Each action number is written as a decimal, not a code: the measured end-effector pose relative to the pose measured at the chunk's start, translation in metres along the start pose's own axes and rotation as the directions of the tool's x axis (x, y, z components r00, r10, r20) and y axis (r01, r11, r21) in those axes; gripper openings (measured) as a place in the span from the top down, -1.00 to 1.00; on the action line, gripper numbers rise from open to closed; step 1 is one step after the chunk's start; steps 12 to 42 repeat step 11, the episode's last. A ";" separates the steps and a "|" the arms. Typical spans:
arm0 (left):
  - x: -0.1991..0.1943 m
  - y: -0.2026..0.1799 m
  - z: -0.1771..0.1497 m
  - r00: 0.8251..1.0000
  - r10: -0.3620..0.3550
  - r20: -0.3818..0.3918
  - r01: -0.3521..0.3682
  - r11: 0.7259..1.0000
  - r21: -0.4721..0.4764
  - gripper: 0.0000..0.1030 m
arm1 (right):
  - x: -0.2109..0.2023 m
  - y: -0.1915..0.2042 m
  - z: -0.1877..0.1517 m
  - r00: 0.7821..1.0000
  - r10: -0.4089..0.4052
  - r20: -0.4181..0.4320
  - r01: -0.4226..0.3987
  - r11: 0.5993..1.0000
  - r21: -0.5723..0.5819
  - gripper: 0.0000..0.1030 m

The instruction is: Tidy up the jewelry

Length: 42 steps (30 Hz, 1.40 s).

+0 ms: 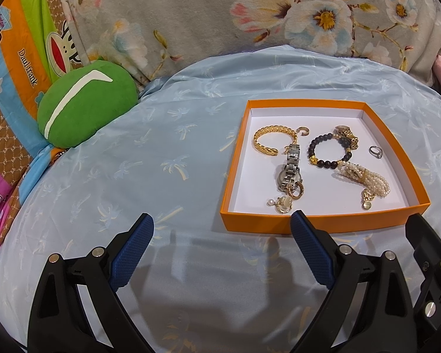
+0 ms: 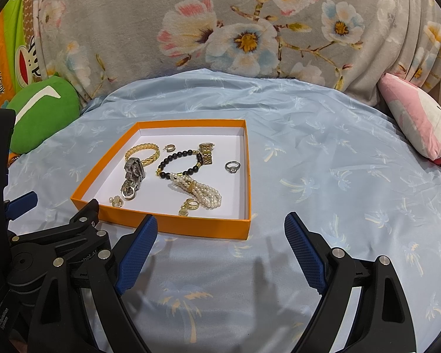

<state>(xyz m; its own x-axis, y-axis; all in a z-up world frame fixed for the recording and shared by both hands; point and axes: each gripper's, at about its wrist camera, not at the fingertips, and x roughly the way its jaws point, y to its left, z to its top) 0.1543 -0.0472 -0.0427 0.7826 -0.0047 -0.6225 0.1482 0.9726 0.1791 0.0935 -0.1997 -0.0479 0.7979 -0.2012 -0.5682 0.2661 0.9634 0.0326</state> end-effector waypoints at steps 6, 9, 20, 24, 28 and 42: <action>-0.001 -0.003 0.001 1.000 0.008 -0.003 -0.008 1.000 0.003 -0.77 | 0.001 -0.002 0.001 1.000 -0.009 -0.001 0.009 1.000 -0.001 -0.67; -0.002 -0.003 0.001 1.000 0.004 -0.001 -0.004 1.000 0.002 -0.76 | 0.001 -0.001 0.000 1.000 -0.008 -0.002 0.008 1.000 -0.001 -0.67; -0.001 -0.004 0.002 1.000 -0.002 -0.003 0.002 1.000 0.002 -0.73 | 0.000 -0.002 0.001 1.000 -0.008 -0.001 0.008 1.000 -0.001 -0.67; -0.001 -0.004 0.002 1.000 -0.002 -0.003 0.002 1.000 0.002 -0.73 | 0.000 -0.002 0.001 1.000 -0.008 -0.001 0.008 1.000 -0.001 -0.67; -0.001 -0.004 0.002 1.000 -0.002 -0.003 0.002 1.000 0.002 -0.73 | 0.000 -0.002 0.001 1.000 -0.008 -0.001 0.008 1.000 -0.001 -0.67; -0.001 -0.004 0.002 1.000 -0.002 -0.003 0.002 1.000 0.002 -0.73 | 0.000 -0.002 0.001 1.000 -0.008 -0.001 0.008 1.000 -0.001 -0.67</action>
